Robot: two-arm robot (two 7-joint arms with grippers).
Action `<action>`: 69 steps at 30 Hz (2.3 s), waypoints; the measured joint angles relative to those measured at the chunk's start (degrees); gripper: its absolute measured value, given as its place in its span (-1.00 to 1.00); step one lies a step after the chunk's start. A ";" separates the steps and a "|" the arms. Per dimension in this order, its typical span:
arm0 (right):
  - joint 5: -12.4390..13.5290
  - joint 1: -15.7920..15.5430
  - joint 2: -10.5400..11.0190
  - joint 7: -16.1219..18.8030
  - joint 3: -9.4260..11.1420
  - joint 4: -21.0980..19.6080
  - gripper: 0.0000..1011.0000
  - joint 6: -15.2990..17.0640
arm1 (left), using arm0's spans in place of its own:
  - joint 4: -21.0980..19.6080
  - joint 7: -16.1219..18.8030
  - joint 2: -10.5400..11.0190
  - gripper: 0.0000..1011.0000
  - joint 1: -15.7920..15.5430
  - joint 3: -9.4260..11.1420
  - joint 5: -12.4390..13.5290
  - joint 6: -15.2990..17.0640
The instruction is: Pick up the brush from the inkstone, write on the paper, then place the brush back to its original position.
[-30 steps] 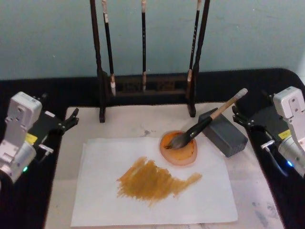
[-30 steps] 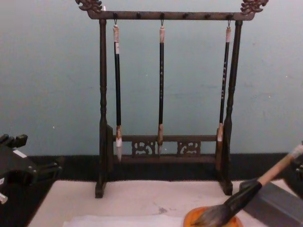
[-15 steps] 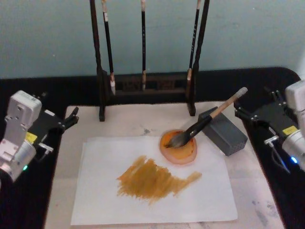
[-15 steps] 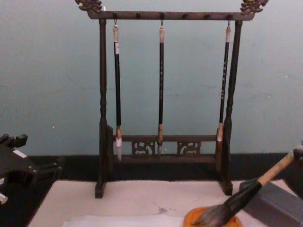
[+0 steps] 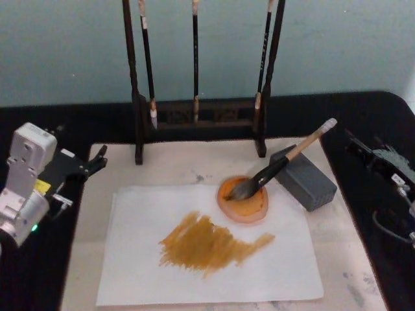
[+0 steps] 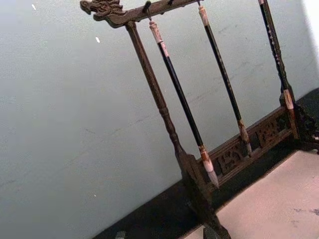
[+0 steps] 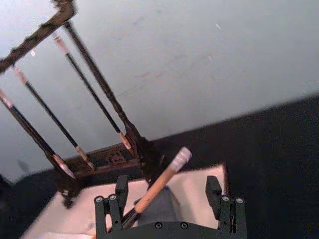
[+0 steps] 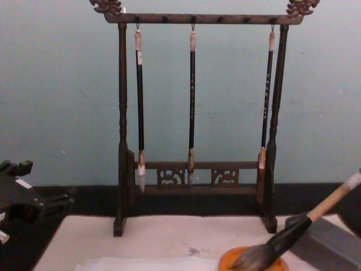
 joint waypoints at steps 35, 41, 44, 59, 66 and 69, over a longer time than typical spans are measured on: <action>26.09 15.65 -10.39 -0.87 -1.37 21.54 0.98 12.35 | 0.00 0.00 0.00 1.00 0.00 0.00 0.00 0.00; 26.17 17.79 -10.71 -0.24 -2.90 24.54 0.98 12.02 | 0.00 0.00 0.00 1.00 0.00 0.00 0.00 0.00; 26.40 18.65 -10.87 -0.08 -3.50 25.77 0.98 11.82 | 0.00 0.00 0.00 1.00 0.00 0.00 0.00 0.00; 26.16 19.68 -10.70 1.06 -4.69 27.22 0.91 11.11 | 0.00 0.00 0.00 1.00 0.00 0.00 0.00 0.00; 26.17 19.57 -10.71 0.94 -4.55 27.08 0.62 11.22 | 0.00 0.00 0.00 1.00 0.00 0.00 0.00 0.00; 26.18 19.54 -10.72 0.91 -4.51 27.04 0.44 11.25 | 0.00 0.00 0.00 1.00 0.00 0.00 0.00 0.00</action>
